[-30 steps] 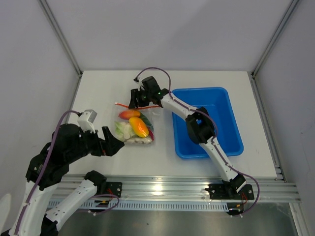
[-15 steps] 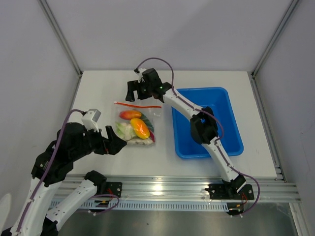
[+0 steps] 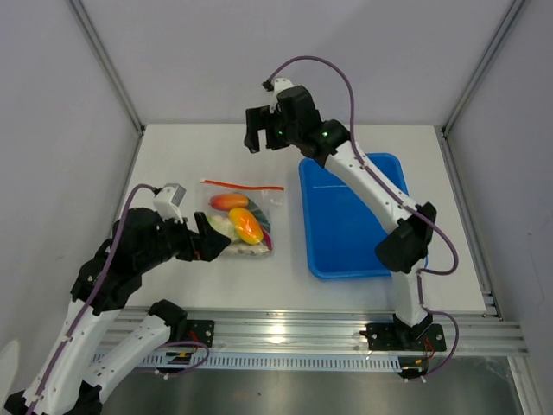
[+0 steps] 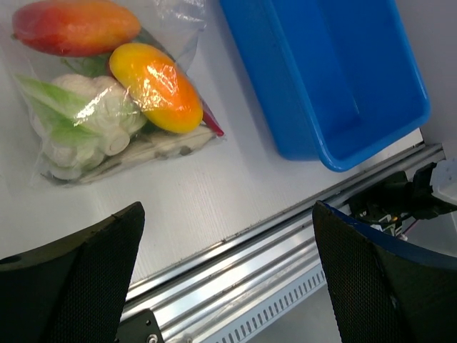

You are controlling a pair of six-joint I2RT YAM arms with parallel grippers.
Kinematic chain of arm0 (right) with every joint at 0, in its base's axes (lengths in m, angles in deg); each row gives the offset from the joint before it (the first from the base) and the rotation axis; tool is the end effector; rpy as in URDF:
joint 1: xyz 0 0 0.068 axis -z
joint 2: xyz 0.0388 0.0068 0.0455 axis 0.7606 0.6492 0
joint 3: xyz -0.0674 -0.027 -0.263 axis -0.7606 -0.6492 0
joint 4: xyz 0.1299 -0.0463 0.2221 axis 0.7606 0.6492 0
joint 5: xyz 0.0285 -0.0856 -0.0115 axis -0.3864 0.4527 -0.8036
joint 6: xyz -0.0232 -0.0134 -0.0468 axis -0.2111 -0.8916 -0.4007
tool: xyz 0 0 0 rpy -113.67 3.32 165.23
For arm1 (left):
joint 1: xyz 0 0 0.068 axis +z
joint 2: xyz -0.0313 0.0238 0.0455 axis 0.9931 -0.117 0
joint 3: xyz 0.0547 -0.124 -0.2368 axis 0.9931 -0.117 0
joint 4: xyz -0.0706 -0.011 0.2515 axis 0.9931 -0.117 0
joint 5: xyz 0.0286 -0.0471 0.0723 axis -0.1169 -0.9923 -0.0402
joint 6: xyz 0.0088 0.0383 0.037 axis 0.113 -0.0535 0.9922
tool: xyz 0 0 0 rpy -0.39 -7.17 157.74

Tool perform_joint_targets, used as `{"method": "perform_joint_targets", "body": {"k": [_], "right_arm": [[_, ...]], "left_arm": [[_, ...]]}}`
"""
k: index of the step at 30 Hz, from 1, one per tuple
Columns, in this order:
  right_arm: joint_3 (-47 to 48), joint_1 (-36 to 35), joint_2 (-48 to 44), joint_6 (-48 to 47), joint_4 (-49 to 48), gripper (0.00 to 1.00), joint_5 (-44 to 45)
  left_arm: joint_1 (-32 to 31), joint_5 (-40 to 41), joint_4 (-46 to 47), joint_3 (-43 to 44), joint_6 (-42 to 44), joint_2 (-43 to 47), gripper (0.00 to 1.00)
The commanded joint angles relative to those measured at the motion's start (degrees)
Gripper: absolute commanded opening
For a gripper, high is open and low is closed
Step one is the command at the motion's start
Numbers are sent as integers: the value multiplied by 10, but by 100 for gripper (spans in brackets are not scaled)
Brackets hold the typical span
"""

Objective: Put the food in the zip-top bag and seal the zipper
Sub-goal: Reset both arms

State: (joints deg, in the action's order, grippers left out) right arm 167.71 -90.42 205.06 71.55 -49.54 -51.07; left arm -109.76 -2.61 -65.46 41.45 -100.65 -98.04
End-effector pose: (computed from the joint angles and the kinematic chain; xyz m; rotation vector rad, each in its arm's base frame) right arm 0.3630 0.3172 0.4008 -0.5192 1.9921 0.6653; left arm 0.0833 -0.0481 0.3625 0.1058 2.1641 -0.7182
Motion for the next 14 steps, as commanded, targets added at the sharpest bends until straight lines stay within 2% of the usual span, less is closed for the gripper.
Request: {"method": "perform_joint_targets", "body": {"k": [1, 4, 7, 11, 12, 14], "right_arm": [[-61, -15, -100, -9, 86, 99, 132], [-147, -29, -160, -1, 116, 99, 209], [-256, -36, -255, 26, 128, 99, 238], [-430, -40, -406, 59, 101, 99, 224], [-467, -41, -473, 70, 91, 99, 219], [-579, -46, -543, 88, 53, 100, 205]], "left_arm": [[3, -7, 71, -13, 8, -19, 100], [3, -11, 109, -28, -8, -28, 99], [3, -21, 150, -58, -29, -34, 100], [4, -41, 223, -96, -55, -34, 100], [4, -49, 243, -121, -61, -33, 99], [4, -82, 323, -147, -80, -25, 100]]}}
